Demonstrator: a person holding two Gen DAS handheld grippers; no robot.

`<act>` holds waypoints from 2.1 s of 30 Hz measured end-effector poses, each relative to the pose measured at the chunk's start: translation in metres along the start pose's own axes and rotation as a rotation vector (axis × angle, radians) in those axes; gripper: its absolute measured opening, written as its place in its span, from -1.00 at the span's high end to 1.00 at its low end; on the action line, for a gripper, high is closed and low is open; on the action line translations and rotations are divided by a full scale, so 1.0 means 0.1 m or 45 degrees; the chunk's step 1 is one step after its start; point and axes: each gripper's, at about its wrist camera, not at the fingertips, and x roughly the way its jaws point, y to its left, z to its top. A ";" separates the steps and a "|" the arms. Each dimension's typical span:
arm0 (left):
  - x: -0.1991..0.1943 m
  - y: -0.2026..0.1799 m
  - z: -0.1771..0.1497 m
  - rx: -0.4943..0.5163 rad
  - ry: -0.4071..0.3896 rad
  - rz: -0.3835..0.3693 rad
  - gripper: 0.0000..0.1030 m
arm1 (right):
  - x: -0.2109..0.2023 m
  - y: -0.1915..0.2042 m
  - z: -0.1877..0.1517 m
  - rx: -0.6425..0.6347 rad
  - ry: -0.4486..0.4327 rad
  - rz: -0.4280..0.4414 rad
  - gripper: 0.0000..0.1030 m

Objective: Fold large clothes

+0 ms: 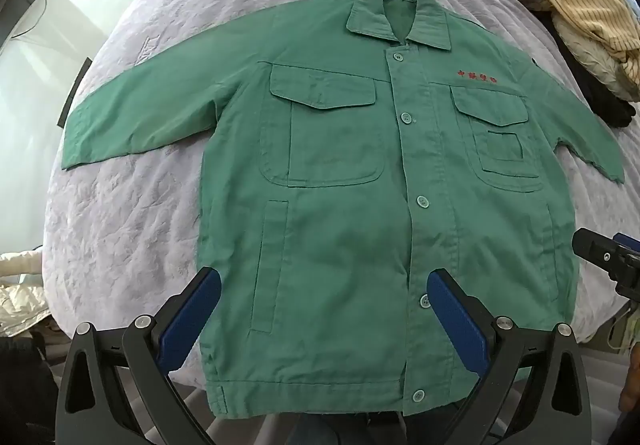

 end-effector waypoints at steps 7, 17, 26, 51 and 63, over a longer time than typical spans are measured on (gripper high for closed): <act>0.01 0.01 -0.01 -0.001 0.000 -0.004 -1.00 | 0.00 0.01 -0.01 0.003 0.000 0.004 -1.00; 0.00 0.01 0.00 0.001 0.001 -0.001 -1.00 | 0.01 0.02 -0.01 0.002 0.001 0.007 -1.00; 0.00 0.01 -0.01 0.001 0.003 -0.001 -1.00 | 0.02 0.02 -0.01 0.004 0.006 0.004 -1.00; 0.03 0.03 -0.04 0.001 -0.001 0.003 -1.00 | 0.05 0.06 -0.01 0.004 0.011 0.002 -1.00; 0.11 0.01 -0.02 0.004 -0.016 -0.002 -1.00 | 0.11 0.07 0.03 -0.002 0.027 -0.009 -1.00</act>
